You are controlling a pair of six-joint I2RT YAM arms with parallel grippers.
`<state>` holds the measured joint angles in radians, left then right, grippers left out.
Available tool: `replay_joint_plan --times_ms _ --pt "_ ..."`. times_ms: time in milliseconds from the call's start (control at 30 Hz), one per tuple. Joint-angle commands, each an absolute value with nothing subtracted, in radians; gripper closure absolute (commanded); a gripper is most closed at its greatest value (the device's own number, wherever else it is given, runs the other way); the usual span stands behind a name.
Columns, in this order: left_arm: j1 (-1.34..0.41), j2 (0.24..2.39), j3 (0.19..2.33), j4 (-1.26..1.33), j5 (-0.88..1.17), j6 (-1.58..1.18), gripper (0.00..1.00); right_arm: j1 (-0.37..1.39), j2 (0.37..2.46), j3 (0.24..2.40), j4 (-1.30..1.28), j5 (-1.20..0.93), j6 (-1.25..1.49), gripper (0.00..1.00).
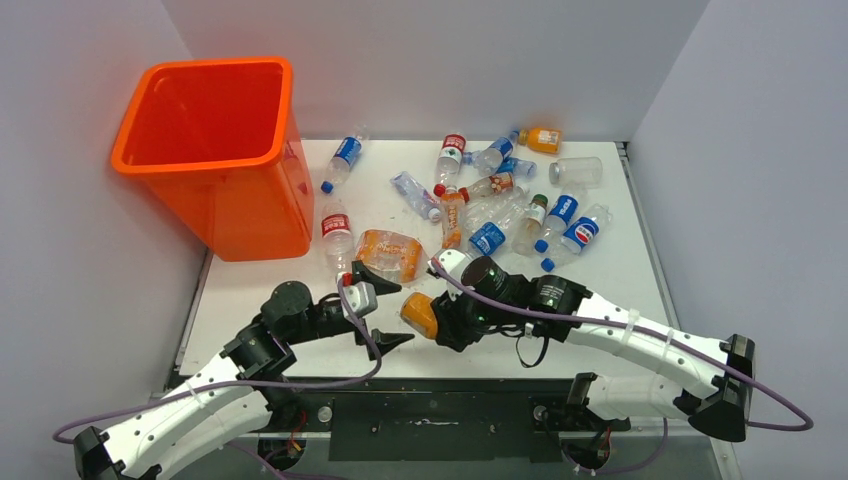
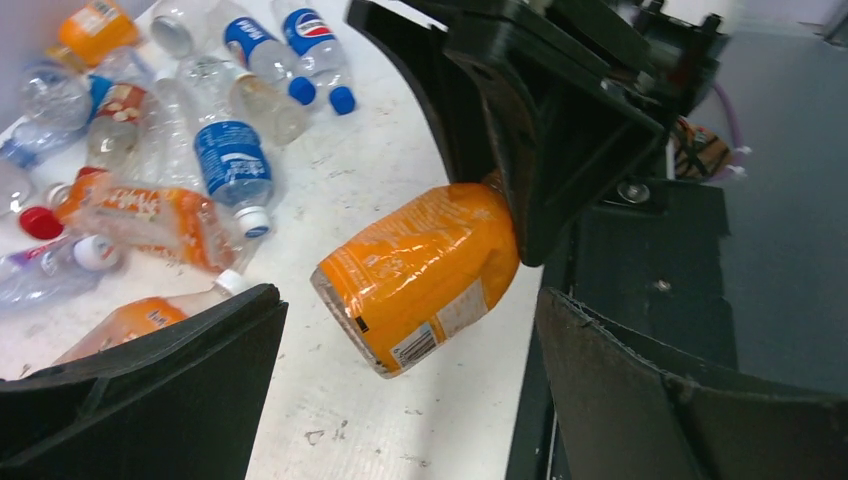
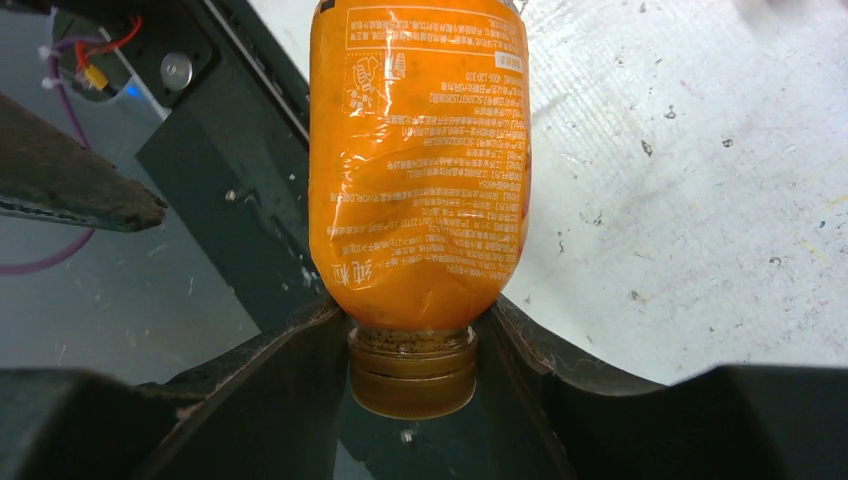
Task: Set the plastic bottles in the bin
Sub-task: Pick up the plastic bottle at the center of the board.
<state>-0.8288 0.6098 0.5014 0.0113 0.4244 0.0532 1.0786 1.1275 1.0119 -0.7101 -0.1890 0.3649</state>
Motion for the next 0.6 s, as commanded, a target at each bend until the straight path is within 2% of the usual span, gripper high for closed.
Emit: replay_joint_plan --times_ms 0,300,567 --pt "-0.844 0.606 0.52 0.004 0.57 0.122 0.04 1.071 1.114 1.095 -0.795 -0.253 0.305 0.95" --pt "-0.863 0.644 0.52 -0.031 0.573 0.162 0.04 1.079 1.149 1.171 -0.84 -0.34 0.241 0.95" --pt "-0.91 0.634 0.51 -0.034 0.463 0.217 0.0 1.1 1.234 1.24 -0.86 -0.38 0.219 0.95"
